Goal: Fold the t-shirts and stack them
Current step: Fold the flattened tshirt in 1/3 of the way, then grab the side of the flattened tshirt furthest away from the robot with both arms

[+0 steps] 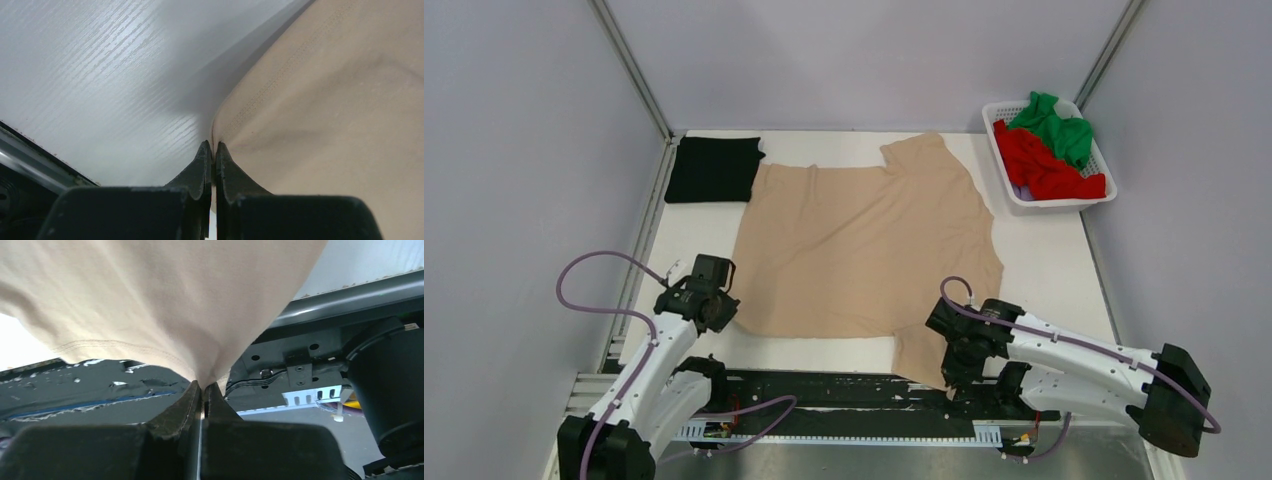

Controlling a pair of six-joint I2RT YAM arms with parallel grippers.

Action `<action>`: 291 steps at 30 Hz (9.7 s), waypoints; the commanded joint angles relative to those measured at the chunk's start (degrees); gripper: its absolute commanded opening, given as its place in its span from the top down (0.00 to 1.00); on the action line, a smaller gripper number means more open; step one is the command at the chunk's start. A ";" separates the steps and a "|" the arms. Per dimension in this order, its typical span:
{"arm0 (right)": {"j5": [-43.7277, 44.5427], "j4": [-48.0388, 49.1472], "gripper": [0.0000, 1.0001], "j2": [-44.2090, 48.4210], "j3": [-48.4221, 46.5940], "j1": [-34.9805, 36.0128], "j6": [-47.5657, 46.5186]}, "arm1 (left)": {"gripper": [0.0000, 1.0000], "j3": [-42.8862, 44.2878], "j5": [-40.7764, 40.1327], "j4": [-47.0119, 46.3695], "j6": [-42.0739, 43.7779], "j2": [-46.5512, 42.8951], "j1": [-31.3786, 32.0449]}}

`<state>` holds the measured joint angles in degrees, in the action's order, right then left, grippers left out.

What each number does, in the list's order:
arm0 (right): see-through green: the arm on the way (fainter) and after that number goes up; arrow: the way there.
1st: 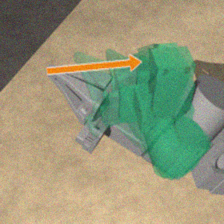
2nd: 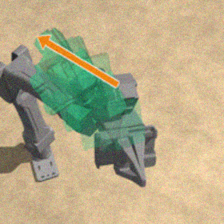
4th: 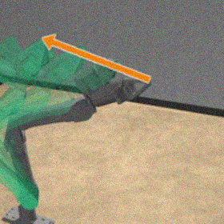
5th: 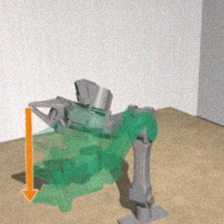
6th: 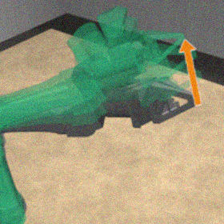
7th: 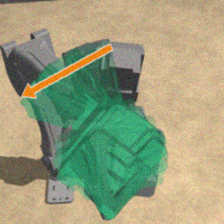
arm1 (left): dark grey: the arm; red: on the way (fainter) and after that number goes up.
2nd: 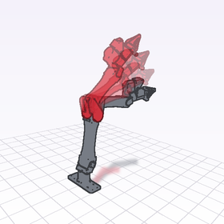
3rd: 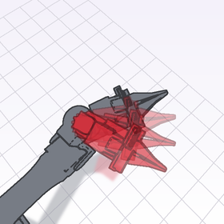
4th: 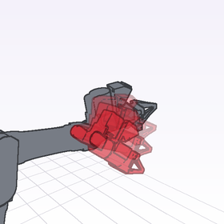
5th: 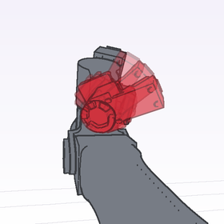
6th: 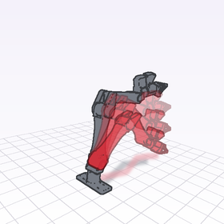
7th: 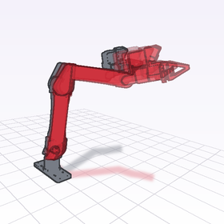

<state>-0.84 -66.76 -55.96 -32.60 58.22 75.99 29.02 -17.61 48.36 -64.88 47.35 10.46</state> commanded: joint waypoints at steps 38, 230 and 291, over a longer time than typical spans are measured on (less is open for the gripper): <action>7.79 30.46 1.00 -8.80 -20.44 -40.33 -36.57 | 1.00 19.06 4.68 -13.28 0.48 23.13 -5.53; 10.79 43.62 0.00 25.32 10.42 -51.55 -35.73 | 0.64 59.85 5.61 -9.05 26.14 74.24 -4.29; 18.69 47.33 0.29 -88.11 -87.88 -42.47 -69.80 | 1.00 50.15 -0.60 -14.34 27.30 55.86 -1.42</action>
<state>13.76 -20.36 -145.01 -122.37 15.38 10.15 79.48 -18.02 35.35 -38.00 106.26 8.78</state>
